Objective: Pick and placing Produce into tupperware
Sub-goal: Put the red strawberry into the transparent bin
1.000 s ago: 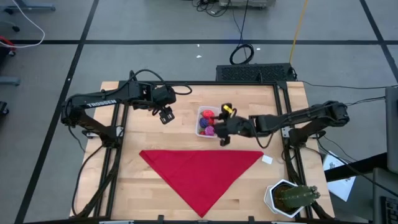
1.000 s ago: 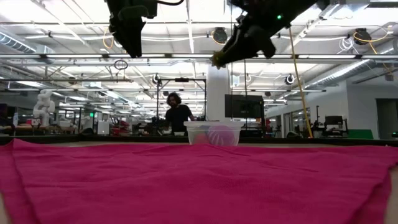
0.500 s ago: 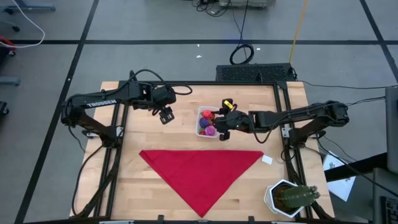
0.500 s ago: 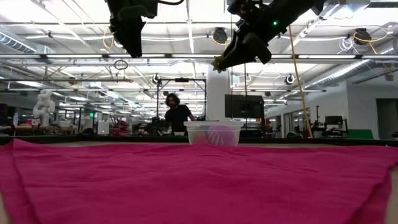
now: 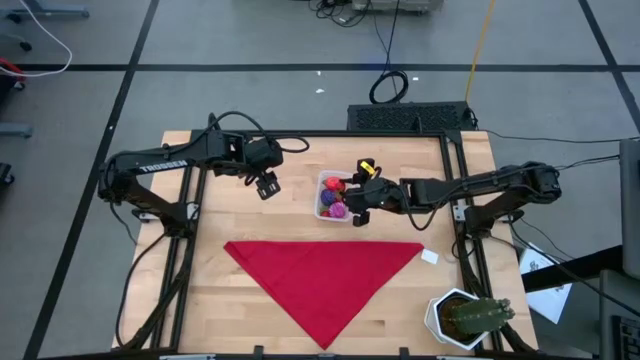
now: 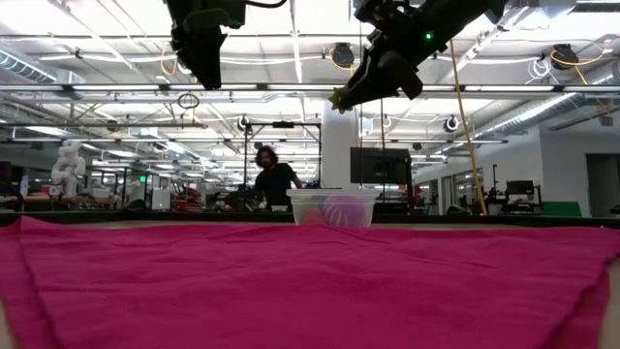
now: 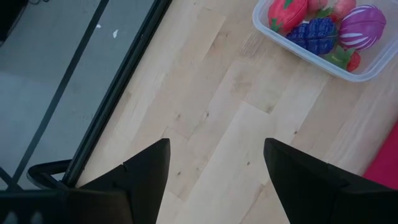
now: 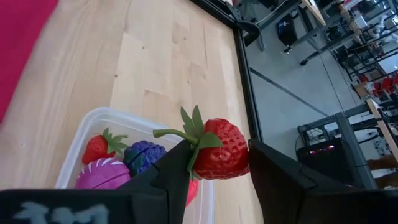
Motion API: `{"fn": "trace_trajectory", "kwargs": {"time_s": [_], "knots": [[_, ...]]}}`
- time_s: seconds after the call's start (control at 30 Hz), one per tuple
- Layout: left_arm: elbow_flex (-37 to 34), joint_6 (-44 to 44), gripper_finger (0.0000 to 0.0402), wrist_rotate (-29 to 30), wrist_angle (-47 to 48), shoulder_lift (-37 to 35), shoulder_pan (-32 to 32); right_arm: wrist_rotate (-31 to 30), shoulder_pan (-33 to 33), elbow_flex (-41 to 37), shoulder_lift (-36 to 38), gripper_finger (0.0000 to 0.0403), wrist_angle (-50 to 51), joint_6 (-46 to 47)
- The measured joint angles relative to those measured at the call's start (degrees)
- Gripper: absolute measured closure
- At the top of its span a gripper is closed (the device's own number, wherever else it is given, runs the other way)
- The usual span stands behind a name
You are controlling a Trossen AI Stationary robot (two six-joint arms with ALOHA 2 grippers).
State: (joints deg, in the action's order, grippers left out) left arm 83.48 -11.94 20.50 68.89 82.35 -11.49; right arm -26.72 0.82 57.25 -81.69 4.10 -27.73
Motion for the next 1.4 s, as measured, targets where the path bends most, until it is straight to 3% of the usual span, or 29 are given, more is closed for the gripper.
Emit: {"fn": "trace_trajectory", "kwargs": {"time_s": [0.3, 0.5, 0.73, 1.07, 1.27, 1.4], "knots": [[0.0, 0.0, 0.0135, 0.0, 0.0, 0.0, 0.0, 0.0, 0.0, 0.0, 0.0, 0.0252, -0.1, 0.1], [0.0, -0.2, 0.0135, 0.0, -0.1, 0.0, 0.0, 0.4, -0.5, 0.0, 0.0, 0.0252, -2.5, 10.8], [0.0, -0.2, 0.0135, 0.0, -0.1, 0.0, 0.0, 13.3, -4.3, 0.0, 0.0, 0.0252, -1.2, 17.3], [0.0, -0.2, 0.0135, 0.0, -0.2, 0.0, 0.0, 14.0, -7.1, 0.0, 0.0, 0.0252, 5.2, 21.1], [0.0, -0.3, 0.0135, 0.0, -0.2, 0.0, 0.0, 22.2, -9.5, 0.7, 0.0, 0.0252, 6.8, 23.2], [0.0, -0.3, 0.0135, 0.0, -0.2, 0.0, 0.0, 22.8, -10.4, 2.8, 0.0, 0.0252, 11.8, 23.9]]}}
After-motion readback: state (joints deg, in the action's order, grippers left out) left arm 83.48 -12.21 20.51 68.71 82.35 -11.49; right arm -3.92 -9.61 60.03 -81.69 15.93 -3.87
